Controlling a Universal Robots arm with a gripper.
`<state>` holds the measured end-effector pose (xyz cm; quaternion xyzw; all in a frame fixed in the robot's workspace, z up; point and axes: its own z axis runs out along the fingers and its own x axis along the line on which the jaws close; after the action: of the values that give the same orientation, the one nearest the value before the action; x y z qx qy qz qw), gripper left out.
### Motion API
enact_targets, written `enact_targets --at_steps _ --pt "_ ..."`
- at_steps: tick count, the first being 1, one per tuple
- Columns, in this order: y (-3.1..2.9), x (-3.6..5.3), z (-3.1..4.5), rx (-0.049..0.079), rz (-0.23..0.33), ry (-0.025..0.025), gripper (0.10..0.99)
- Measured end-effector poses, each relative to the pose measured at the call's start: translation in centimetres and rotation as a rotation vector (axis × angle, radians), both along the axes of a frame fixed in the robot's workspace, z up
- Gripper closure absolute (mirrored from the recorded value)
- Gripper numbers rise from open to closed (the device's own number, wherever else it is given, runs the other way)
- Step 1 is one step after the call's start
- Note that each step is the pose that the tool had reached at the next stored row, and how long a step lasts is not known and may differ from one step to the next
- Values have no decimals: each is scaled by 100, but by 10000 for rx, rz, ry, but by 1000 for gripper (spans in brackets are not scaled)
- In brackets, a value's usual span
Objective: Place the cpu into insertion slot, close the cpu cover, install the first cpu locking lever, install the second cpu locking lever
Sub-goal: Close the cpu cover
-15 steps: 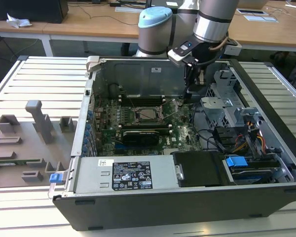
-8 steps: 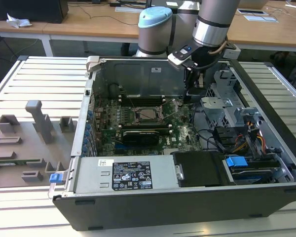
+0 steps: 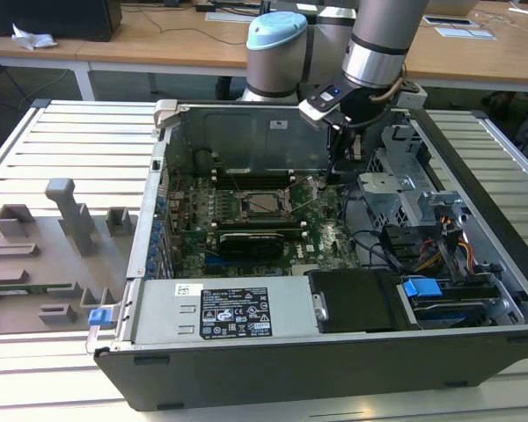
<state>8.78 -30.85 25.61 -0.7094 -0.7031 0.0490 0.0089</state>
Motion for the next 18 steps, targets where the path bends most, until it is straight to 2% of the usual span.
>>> enact_targets --at_steps 15,18 --pt "2 8 -109 1 0 0 980" --pt "2 -29 -123 13 0 0 980"
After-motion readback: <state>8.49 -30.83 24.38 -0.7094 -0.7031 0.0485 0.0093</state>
